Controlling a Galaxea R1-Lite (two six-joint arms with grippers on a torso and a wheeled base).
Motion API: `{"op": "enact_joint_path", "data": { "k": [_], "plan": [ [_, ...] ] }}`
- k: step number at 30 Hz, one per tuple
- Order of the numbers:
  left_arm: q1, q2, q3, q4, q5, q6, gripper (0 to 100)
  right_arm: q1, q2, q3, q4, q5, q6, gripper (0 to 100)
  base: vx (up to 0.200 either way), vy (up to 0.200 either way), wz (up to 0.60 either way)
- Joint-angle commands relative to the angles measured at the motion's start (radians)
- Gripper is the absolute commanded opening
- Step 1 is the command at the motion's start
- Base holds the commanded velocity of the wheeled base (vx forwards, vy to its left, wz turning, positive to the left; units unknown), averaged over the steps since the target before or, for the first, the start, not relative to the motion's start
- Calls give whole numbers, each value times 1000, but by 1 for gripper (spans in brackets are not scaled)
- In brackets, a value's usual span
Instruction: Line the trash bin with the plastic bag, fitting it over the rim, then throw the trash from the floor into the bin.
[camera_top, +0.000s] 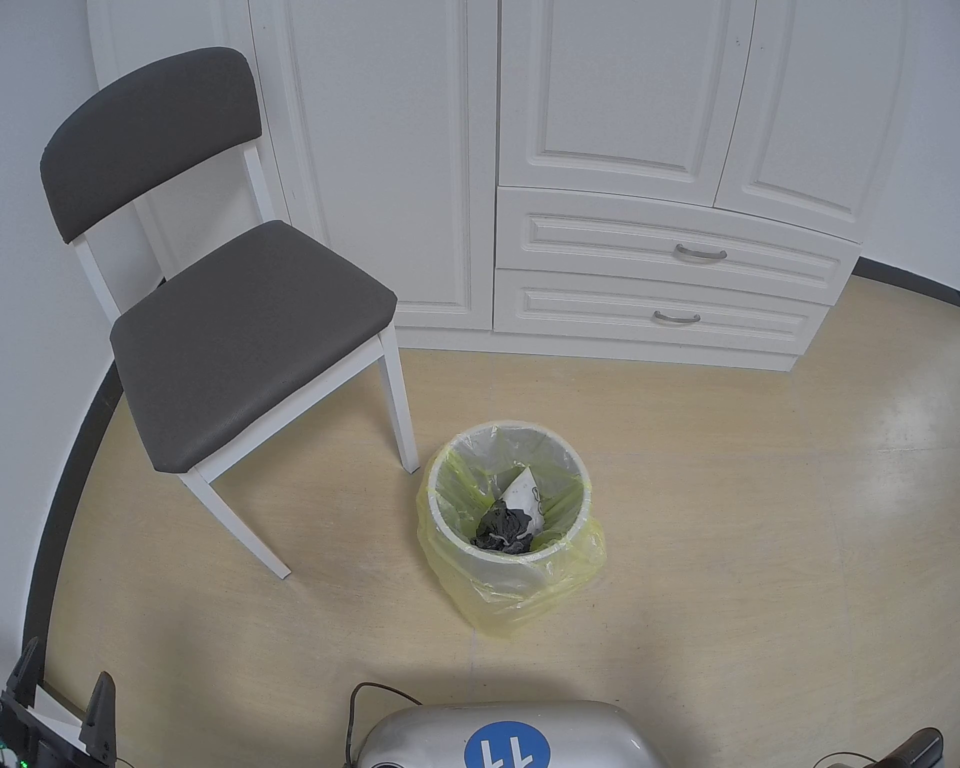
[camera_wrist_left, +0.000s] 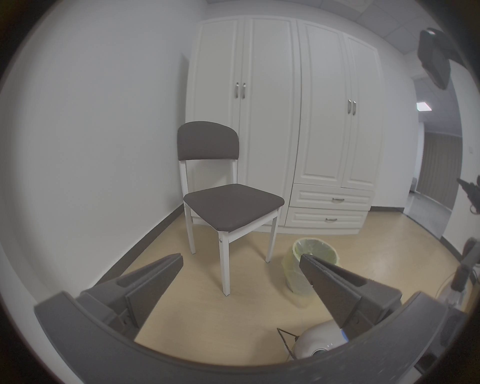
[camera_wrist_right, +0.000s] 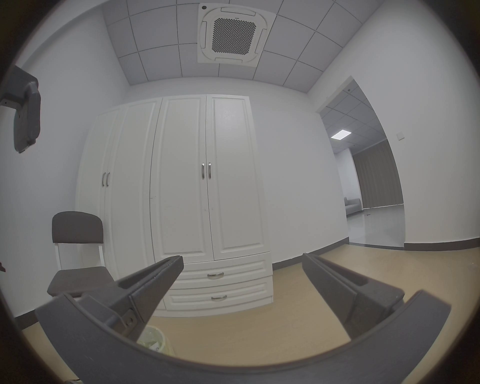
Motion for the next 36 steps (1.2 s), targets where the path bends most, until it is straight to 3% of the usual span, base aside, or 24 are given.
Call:
{"op": "enact_joint_path", "data": {
  "k": [1, 13, 18, 20, 23, 30, 35, 36],
  "plan": [
    [0, -15, 4, 2, -17, 20, 100, 1, -15, 18, 13, -1, 5, 100, 0, 0, 0],
    [0, -15, -7, 30, -104, 75, 100, 1, -13, 18, 93, 2, 7, 100, 0, 0, 0],
    [0, -15, 8, -8, -30, 130, 100, 1, -15, 18, 68, -3, 5, 100, 0, 0, 0],
    [0, -15, 18, -24, 0, 84, 100, 1, -15, 18, 68, -1, -2, 100, 0, 0, 0],
    [-2, -15, 12, 47, -12, 60, 100, -1, -13, 18, 82, 8, -16, 100, 0, 0, 0],
    [-5, -10, 10, 44, -29, 72, 100, -1, -15, 18, 97, 22, -22, 100, 0, 0, 0],
    [-5, -9, 10, 42, -29, 72, 100, -1, -15, 18, 212, 11, -21, 100, 0, 0, 0],
    [-5, -12, 10, 42, -29, 72, 100, -1, -15, 18, 331, 5, -18, 100, 0, 0, 0]
  ]
}}
